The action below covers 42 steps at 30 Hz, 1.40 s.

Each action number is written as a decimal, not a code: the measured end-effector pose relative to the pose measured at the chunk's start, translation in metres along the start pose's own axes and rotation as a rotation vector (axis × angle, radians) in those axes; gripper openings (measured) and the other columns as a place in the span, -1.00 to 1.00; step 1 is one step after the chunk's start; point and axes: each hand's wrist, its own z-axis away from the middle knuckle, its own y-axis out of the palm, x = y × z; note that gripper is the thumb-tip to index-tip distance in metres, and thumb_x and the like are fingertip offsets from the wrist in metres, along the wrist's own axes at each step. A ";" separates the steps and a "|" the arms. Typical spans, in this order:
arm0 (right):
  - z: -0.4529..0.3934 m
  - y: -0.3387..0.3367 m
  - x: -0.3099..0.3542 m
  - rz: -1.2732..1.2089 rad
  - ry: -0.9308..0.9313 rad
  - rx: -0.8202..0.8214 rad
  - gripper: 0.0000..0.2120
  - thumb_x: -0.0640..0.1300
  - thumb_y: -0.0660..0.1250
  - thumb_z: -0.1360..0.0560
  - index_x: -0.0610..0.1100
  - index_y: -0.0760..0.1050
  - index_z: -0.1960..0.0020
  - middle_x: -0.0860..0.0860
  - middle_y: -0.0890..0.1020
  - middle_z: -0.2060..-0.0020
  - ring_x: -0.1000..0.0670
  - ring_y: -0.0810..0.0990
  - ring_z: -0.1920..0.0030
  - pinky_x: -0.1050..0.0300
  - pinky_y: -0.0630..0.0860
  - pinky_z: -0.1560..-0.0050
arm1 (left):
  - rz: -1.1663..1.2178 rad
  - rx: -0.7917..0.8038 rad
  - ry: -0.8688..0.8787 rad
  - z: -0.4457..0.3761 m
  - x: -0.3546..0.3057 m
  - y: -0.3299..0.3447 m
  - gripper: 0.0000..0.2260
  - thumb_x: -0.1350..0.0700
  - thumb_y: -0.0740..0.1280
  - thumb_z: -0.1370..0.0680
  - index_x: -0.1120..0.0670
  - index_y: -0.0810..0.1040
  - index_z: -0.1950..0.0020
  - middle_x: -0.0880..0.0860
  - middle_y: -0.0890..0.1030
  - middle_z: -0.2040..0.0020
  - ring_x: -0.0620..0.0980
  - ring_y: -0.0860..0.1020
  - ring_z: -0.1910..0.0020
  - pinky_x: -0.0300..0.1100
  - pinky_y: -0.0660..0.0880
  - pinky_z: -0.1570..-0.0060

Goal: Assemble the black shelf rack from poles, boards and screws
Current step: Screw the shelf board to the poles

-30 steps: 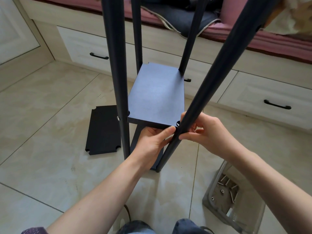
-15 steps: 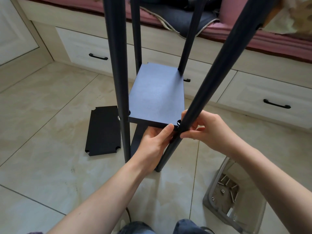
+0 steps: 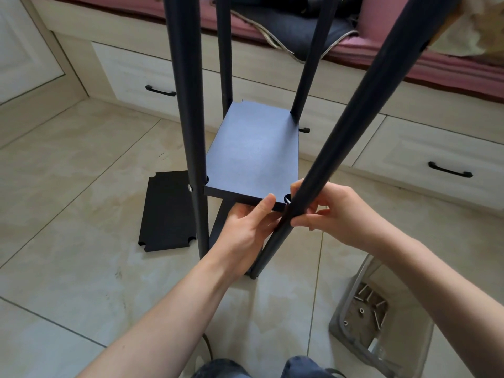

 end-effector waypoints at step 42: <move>0.004 0.002 0.006 0.129 0.001 -0.034 -0.70 -0.17 0.53 -0.41 0.11 0.51 0.00 -0.07 0.59 0.26 -0.03 0.57 0.28 -0.05 0.61 0.15 | -0.173 -0.021 -0.066 0.006 -0.001 -0.022 -0.49 -0.10 0.41 -0.48 0.19 0.57 -0.31 0.17 0.62 -0.28 0.14 0.55 -0.32 0.15 0.33 -0.46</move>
